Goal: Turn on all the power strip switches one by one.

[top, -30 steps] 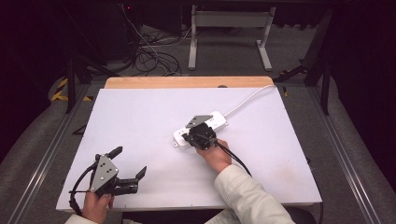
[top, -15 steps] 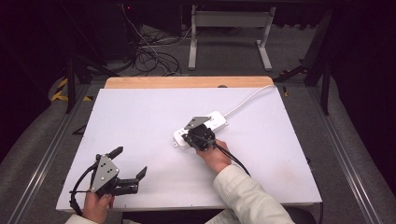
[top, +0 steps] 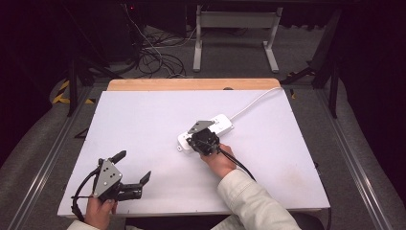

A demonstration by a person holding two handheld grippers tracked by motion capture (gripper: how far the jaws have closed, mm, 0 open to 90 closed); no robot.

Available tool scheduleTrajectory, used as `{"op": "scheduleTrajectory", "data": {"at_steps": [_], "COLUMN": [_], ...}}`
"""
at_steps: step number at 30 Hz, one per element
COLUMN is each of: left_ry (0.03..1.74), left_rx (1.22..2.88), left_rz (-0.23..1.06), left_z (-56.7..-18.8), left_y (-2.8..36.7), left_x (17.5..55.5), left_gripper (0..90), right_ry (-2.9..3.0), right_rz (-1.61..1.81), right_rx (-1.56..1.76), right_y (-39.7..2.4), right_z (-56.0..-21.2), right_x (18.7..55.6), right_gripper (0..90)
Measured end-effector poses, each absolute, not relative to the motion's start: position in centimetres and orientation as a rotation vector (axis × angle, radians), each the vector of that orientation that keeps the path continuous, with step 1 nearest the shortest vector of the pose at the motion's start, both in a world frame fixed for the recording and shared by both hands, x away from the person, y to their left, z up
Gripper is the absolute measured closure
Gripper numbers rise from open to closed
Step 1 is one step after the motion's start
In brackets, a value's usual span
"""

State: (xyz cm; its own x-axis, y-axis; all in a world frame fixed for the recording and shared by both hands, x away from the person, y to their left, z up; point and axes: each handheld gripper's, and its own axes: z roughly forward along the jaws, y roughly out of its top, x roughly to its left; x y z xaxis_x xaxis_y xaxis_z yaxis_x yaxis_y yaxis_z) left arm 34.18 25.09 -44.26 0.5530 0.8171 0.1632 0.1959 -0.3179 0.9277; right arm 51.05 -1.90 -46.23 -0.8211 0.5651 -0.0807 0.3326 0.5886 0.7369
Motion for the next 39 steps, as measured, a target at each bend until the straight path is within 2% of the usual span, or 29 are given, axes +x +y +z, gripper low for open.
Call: {"op": "scheduleTrajectory", "data": {"at_steps": [19,32,39], "left_ry": [0.835,0.837,0.837], "left_rx": [1.815,1.810,1.812], "left_rz": [0.796,0.798,0.797], "left_z": [-44.3,-44.2,-44.3], "left_y": [25.1,25.3,25.2], "left_x": [34.2,34.3,34.3], "left_gripper": [3.0,3.0,2.9], "right_ry": [2.495,2.479,2.469], "right_rz": [1.077,1.204,1.235], "right_rx": [0.750,0.674,0.672], "right_y": [-1.7,-2.1,-2.8], "right_z": [-46.3,-42.5,-41.7], "right_x": [51.0,49.8,49.5], "right_gripper": [90.0,90.0,90.0]}}
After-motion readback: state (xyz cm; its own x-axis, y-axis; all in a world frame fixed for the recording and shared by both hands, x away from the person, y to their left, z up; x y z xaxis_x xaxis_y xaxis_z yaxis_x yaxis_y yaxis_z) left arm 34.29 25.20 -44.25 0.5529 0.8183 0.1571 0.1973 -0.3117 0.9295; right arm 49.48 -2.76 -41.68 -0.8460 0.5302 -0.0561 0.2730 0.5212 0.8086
